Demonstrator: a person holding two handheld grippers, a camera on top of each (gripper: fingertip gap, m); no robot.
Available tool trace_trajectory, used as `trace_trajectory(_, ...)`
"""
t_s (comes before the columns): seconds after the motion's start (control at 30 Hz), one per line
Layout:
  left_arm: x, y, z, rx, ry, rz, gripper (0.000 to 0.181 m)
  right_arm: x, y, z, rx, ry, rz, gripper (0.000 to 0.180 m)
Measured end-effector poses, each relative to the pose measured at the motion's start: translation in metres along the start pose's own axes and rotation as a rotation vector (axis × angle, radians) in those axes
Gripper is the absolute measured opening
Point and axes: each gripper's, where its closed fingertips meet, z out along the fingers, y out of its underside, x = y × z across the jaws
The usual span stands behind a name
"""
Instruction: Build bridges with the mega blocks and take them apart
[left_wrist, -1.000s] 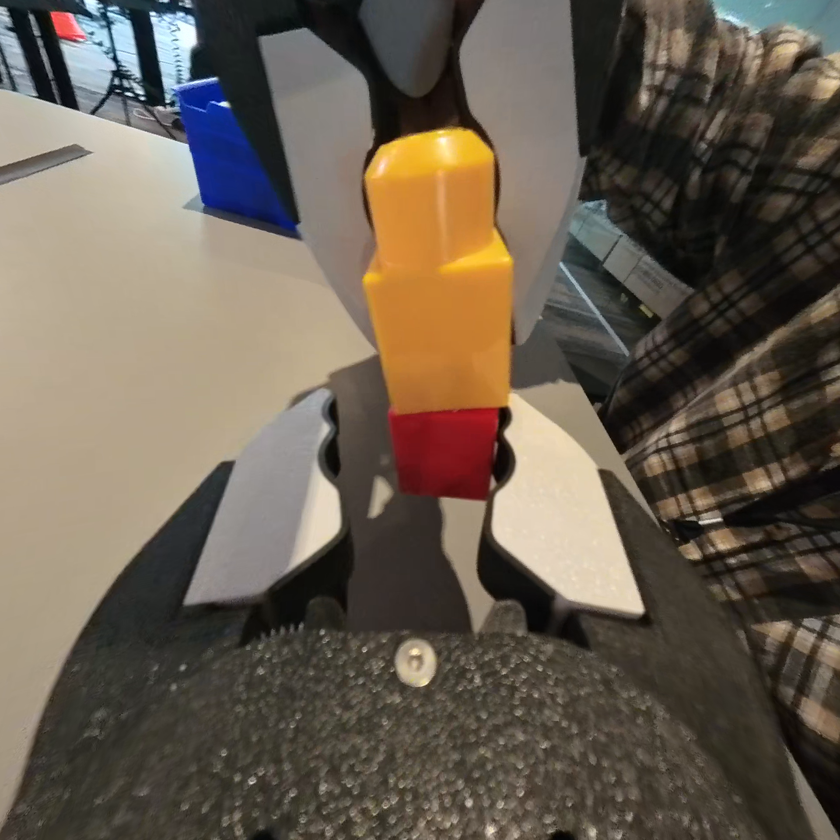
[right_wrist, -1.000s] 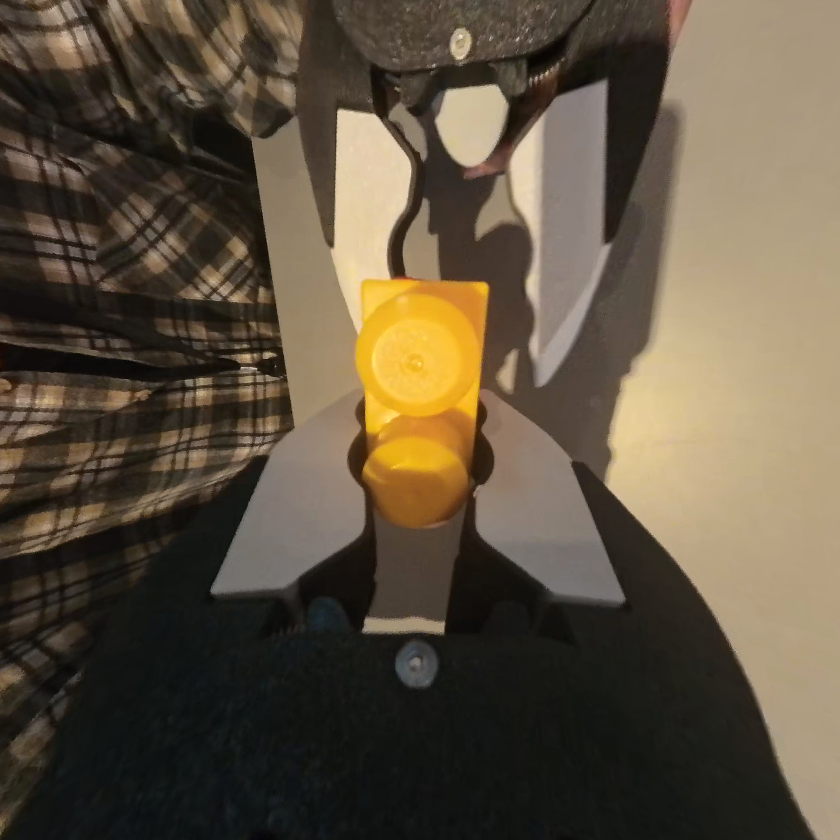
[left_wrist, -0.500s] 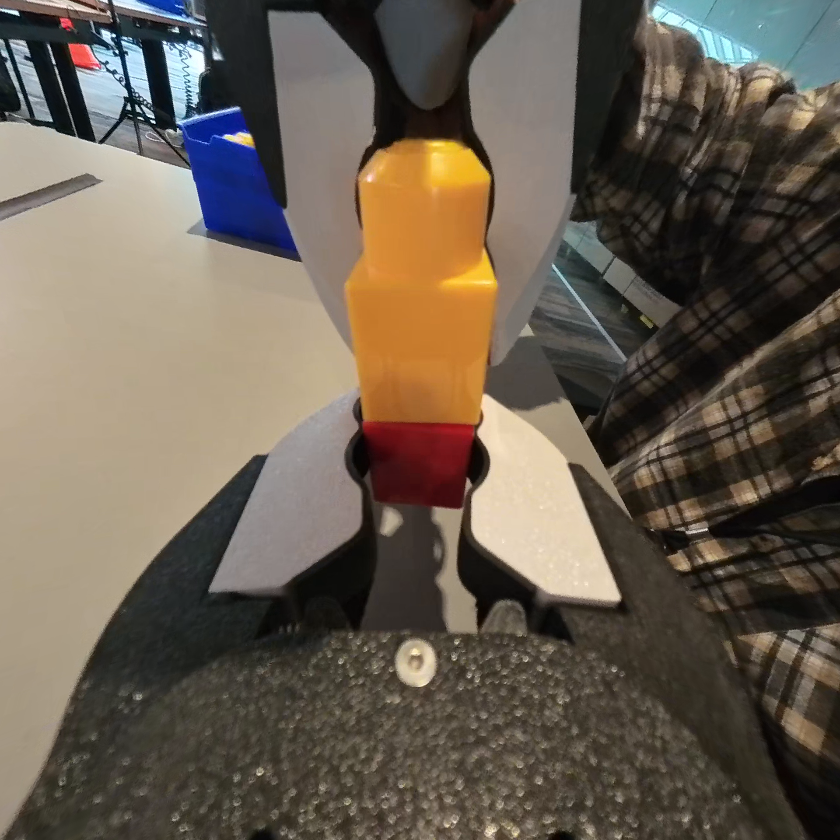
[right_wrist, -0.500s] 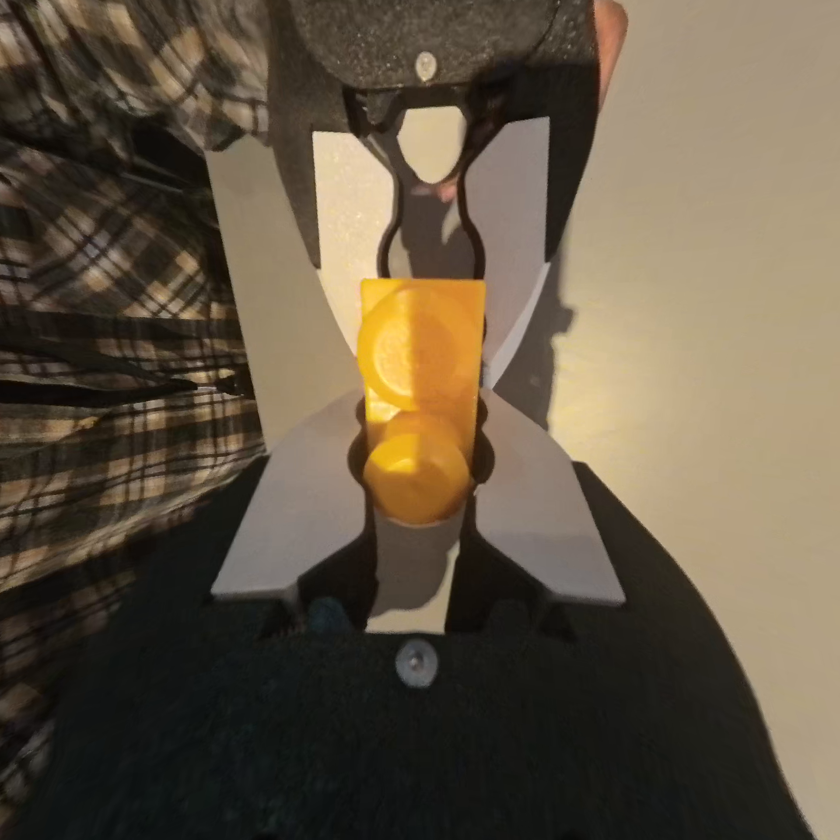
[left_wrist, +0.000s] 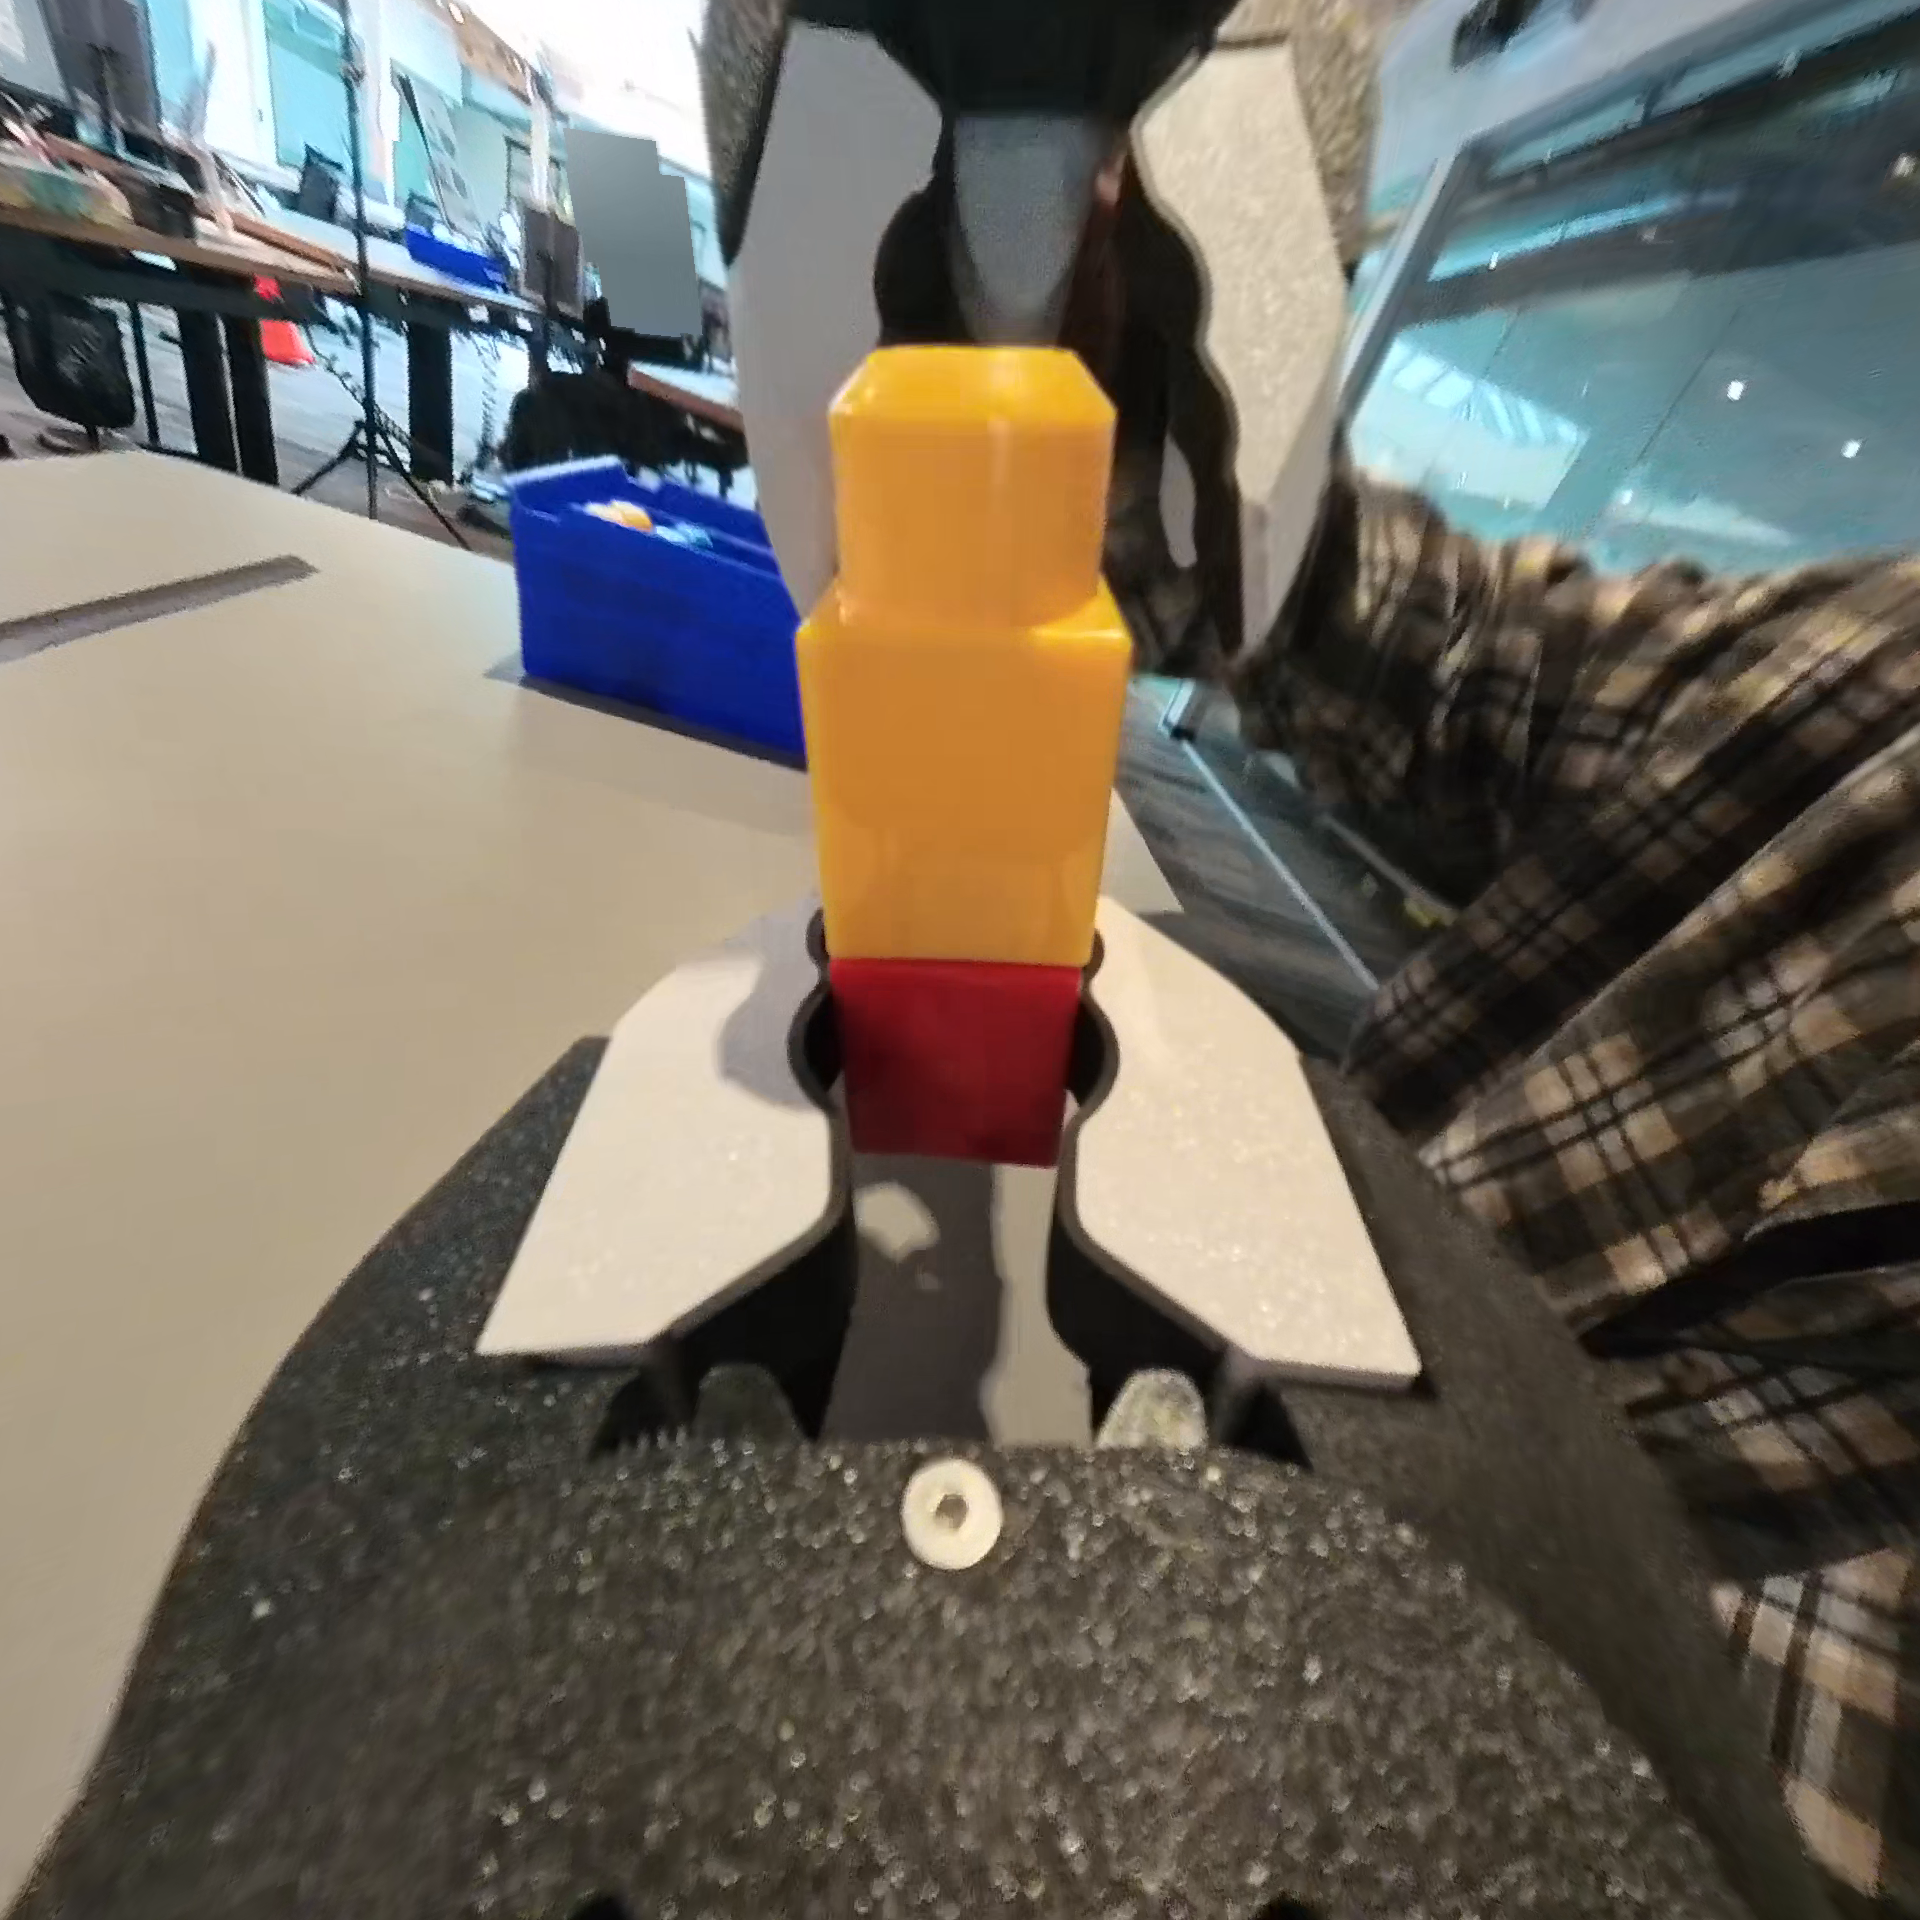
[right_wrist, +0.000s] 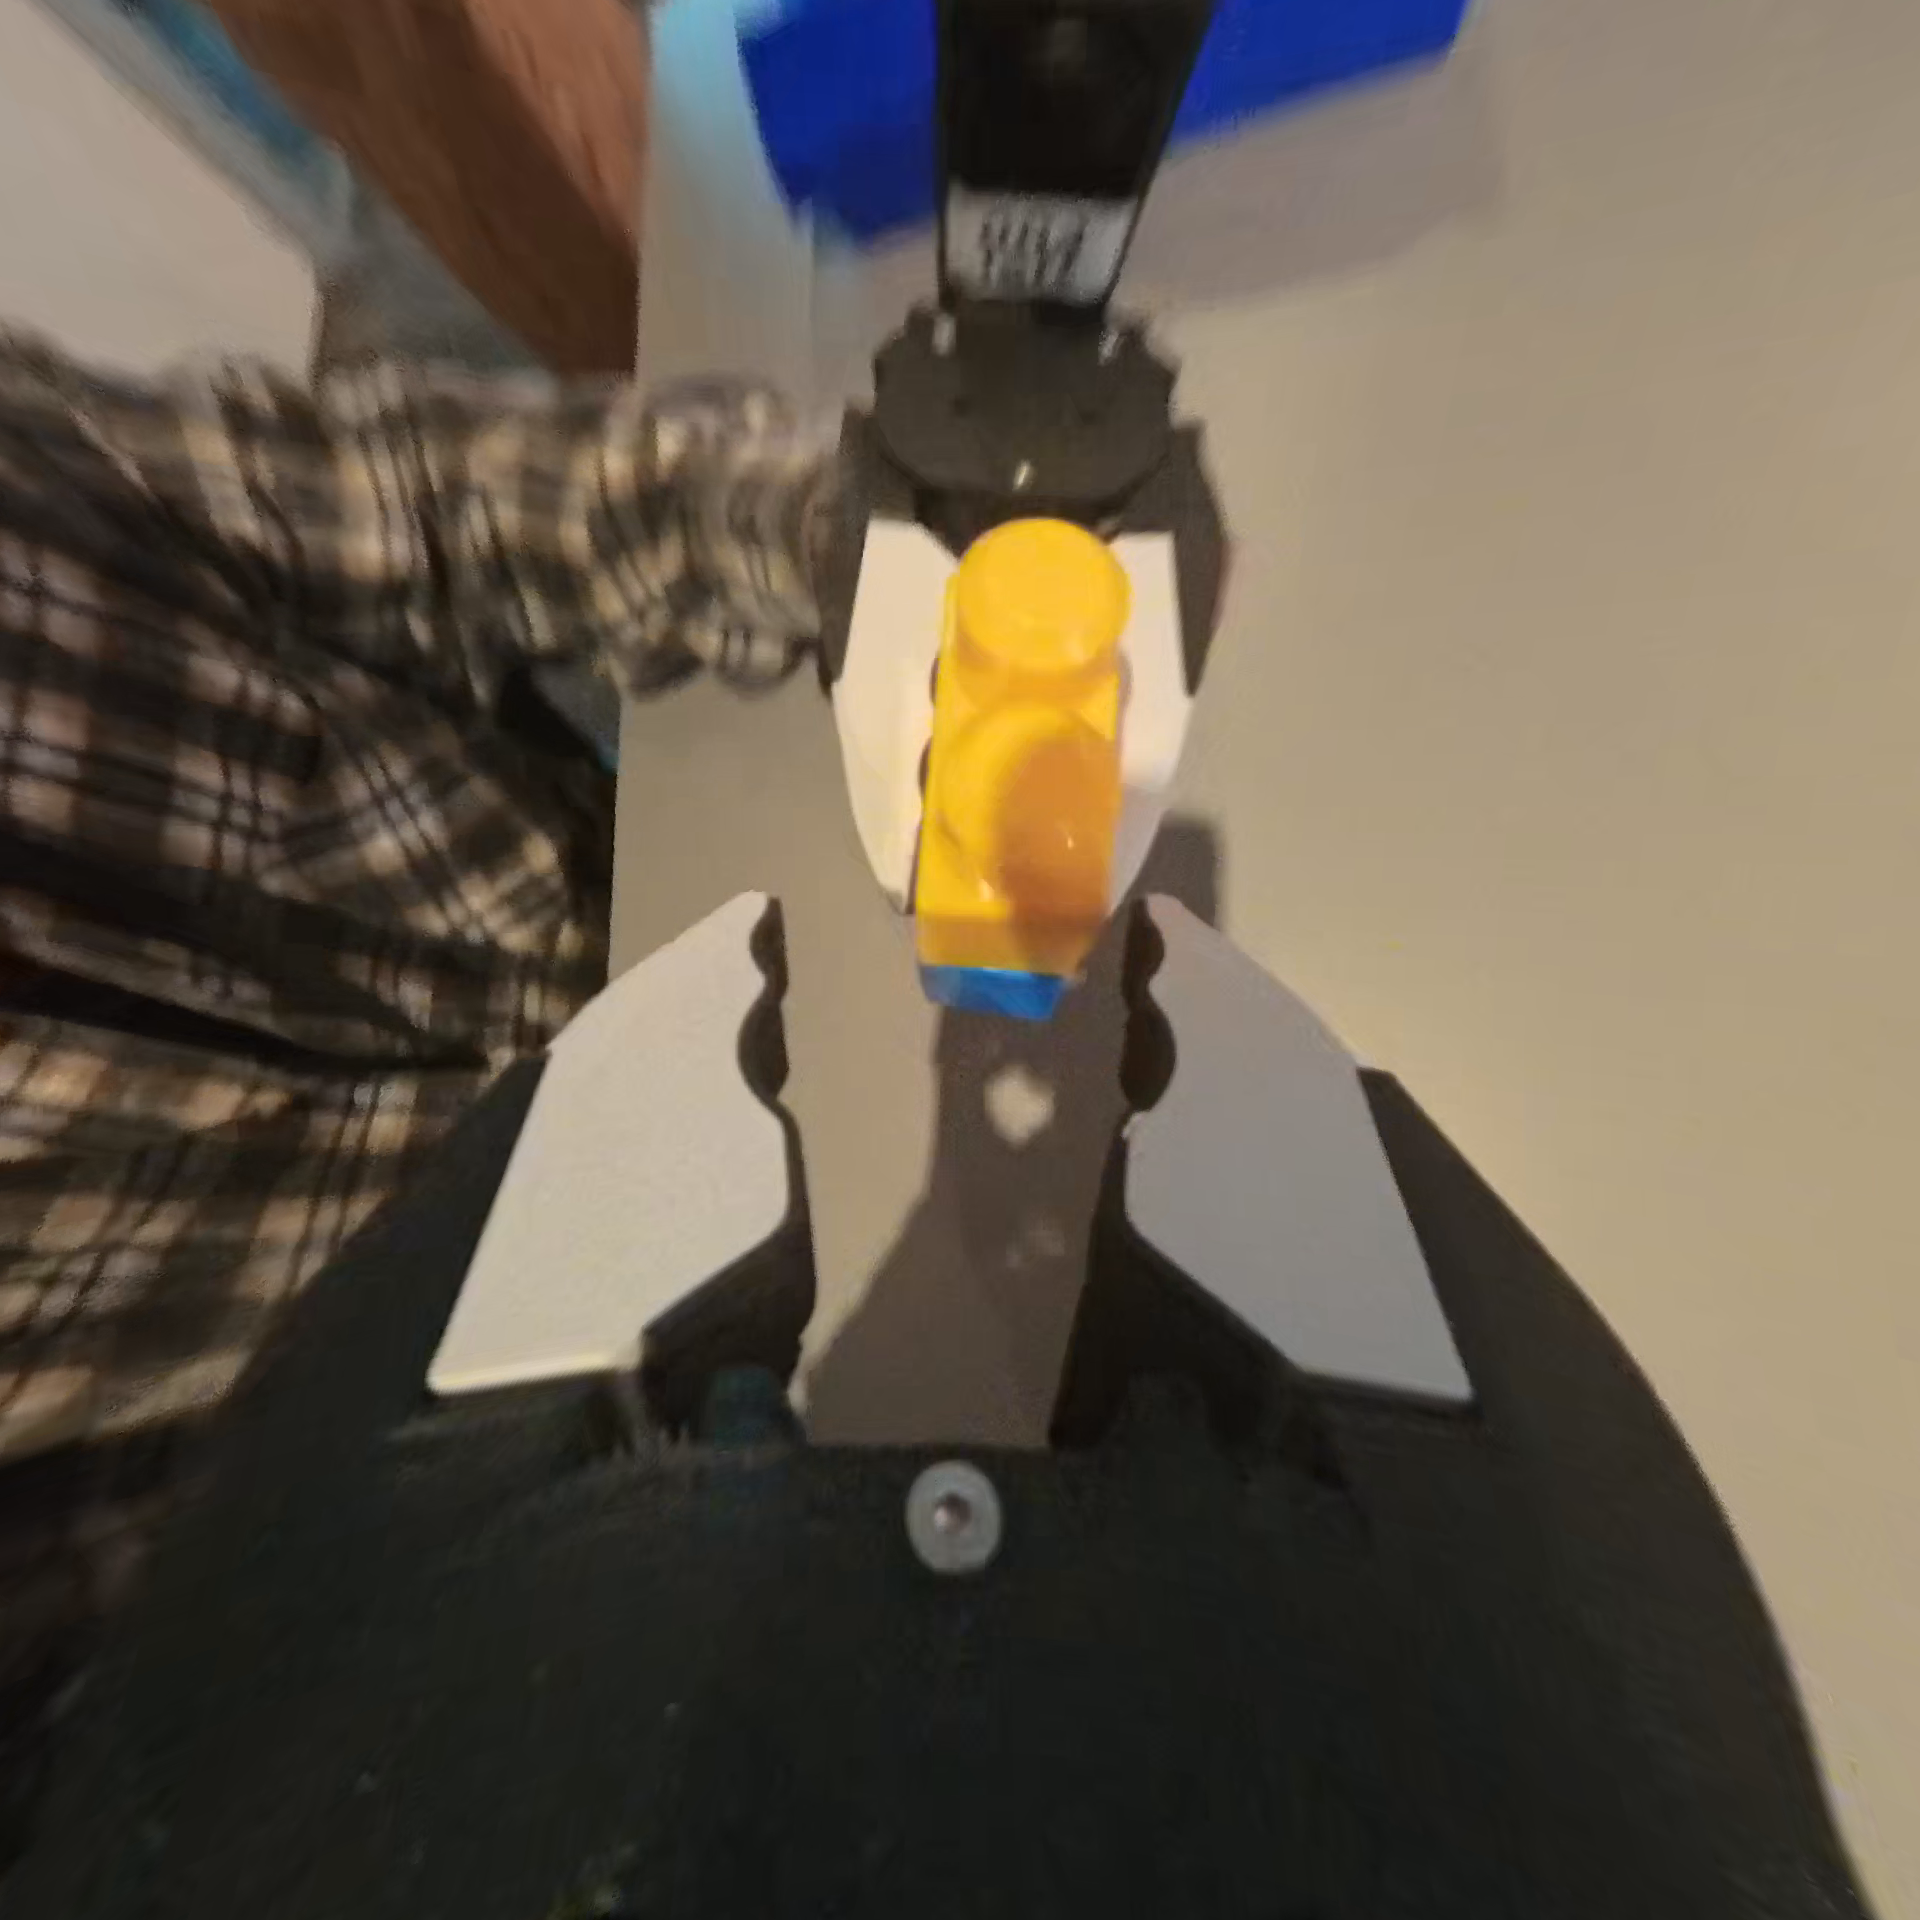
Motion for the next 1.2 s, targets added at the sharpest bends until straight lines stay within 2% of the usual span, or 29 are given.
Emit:
trace_trajectory(0.1,-0.002,-0.009,-0.008,0.055,-0.002,-0.001,0.041,0.005,-0.014,-0.026,0.43,-0.019,0.004,0.064)
trace_trajectory(0.17,-0.003,-0.01,-0.009,0.053,-0.017,0.013,0.041,0.015,-0.016,-0.044,0.726,-0.009,0.059,0.06)
trace_trajectory(0.2,-0.003,-0.01,-0.009,0.055,-0.021,0.014,0.041,0.02,-0.011,-0.046,0.795,-0.017,0.101,0.058)
trace_trajectory(0.27,-0.005,-0.009,-0.007,0.057,-0.034,0.007,0.041,0.024,0.0,-0.038,0.814,-0.017,0.135,0.059)
trace_trajectory(0.33,-0.008,-0.007,-0.007,0.045,-0.05,0.013,0.041,0.026,0.006,-0.025,0.809,0.024,0.139,0.07)
trace_trajectory(0.43,-0.009,-0.008,-0.007,0.048,-0.058,0.018,0.041,0.025,0.009,-0.011,0.795,0.082,0.127,0.075)
trace_trajectory(0.6,-0.008,-0.009,-0.007,0.064,-0.056,0.012,0.041,0.022,0.014,0.014,0.733,0.091,0.12,0.063)
trace_trajectory(0.77,-0.003,-0.011,-0.003,0.079,-0.027,-0.003,0.041,0.019,0.012,0.025,0.709,0.005,0.146,0.054)
trace_trajectory(0.8,-0.003,-0.011,-0.003,0.079,-0.025,-0.006,0.041,0.017,0.011,0.026,0.712,-0.026,0.139,0.05)
trace_trajectory(0.83,-0.003,-0.011,-0.002,0.081,-0.025,-0.009,0.042,0.01,0.009,0.026,0.72,-0.08,0.12,0.037)
trace_trajectory(1.2,0.003,-0.014,-0.001,0.057,0.0,0.007,0.052,0.011,0.012,0.017,0.766,-0.22,0.174,0.035)
